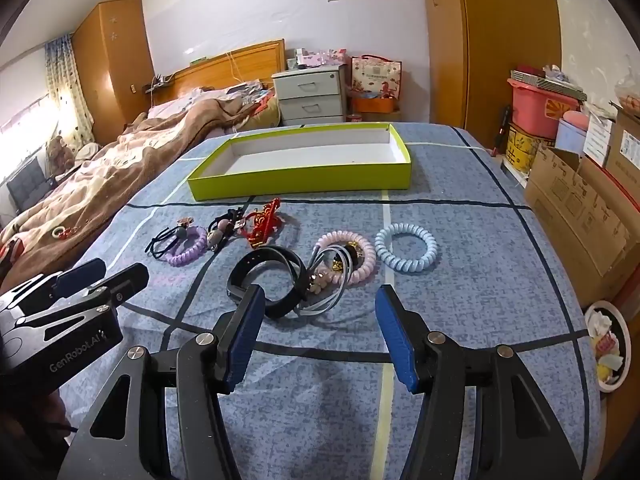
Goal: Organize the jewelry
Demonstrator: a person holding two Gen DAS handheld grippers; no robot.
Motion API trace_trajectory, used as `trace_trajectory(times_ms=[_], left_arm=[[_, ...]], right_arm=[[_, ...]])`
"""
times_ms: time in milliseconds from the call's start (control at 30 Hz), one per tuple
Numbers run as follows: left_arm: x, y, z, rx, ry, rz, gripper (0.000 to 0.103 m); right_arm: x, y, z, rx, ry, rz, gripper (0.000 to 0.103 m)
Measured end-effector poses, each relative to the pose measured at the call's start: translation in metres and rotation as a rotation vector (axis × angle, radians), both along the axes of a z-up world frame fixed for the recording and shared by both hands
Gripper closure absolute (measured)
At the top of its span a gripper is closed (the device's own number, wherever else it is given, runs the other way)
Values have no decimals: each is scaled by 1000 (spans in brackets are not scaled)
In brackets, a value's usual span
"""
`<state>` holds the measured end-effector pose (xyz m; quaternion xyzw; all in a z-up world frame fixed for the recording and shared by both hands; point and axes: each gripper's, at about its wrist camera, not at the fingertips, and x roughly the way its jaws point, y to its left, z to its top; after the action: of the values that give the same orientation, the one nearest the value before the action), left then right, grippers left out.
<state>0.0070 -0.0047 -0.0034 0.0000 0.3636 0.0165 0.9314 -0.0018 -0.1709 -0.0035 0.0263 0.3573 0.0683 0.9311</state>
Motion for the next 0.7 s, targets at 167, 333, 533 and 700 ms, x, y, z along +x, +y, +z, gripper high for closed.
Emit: trace_trajectory(times_ms=[167, 333, 533, 700], left_arm=[[-3, 1, 3, -2, -16, 1, 43], [-6, 4, 5, -7, -13, 4, 43], [-6, 4, 4, -6, -6, 2, 43], [-5, 4, 5, -7, -6, 2, 43]], right_arm=[[0, -2, 0, 2, 3, 2, 45], [-5, -4, 0, 4, -3, 0, 45], [-3, -2, 0, 1, 3, 1, 45], [-2, -2, 1, 1, 4, 1, 45]])
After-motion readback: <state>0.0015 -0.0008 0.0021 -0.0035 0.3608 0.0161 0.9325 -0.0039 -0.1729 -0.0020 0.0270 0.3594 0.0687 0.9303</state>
